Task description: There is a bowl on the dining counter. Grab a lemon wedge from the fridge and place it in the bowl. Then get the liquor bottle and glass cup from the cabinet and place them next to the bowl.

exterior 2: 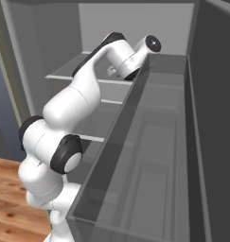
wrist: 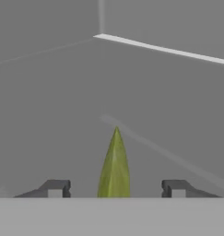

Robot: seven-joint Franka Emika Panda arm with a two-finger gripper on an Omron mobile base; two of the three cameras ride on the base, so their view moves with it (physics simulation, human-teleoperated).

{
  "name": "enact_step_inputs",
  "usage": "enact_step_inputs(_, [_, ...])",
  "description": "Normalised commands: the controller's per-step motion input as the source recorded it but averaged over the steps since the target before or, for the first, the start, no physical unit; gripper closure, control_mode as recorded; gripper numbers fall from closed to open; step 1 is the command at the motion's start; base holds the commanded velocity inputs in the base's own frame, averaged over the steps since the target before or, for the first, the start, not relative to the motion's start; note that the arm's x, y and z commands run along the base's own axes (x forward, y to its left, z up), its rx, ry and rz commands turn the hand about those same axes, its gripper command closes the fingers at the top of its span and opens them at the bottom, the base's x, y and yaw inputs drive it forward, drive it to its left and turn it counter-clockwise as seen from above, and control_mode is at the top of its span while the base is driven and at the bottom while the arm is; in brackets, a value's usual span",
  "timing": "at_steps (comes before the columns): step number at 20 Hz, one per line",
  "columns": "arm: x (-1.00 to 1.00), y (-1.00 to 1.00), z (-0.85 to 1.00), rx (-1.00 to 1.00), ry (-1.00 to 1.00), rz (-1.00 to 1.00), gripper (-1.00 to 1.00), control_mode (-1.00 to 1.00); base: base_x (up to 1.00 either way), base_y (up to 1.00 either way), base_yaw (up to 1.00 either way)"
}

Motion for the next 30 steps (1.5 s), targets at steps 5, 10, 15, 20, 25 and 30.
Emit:
enact_step_inputs(5, [0.00, 0.02, -0.17, 0.00, 0.04, 0.07, 1.00, -1.00, 0.00, 0.00, 0.00])
enact_step_inputs(10, [0.00, 0.00, -0.08, 0.00, 0.04, 0.00, 1.00, -1.00, 0.00, 0.00, 0.00])
enact_step_inputs(15, [-0.01, 0.01, -0.01, 0.00, 0.00, 0.00, 1.00, -1.00, 0.00, 0.00, 0.00])
enact_step_inputs(20, [0.00, 0.01, 0.00, 0.00, 0.00, 0.00, 1.00, -1.00, 0.00, 0.00, 0.00])
enact_step_inputs(25, [-0.17, 0.00, 0.00, 0.00, -0.04, 0.00, 1.00, -1.00, 0.00, 0.00, 0.00])
enact_step_inputs(30, [-0.50, -0.01, 0.03, 0.00, -0.08, -0.04, 1.00, -1.00, 0.00, 0.00, 0.00])
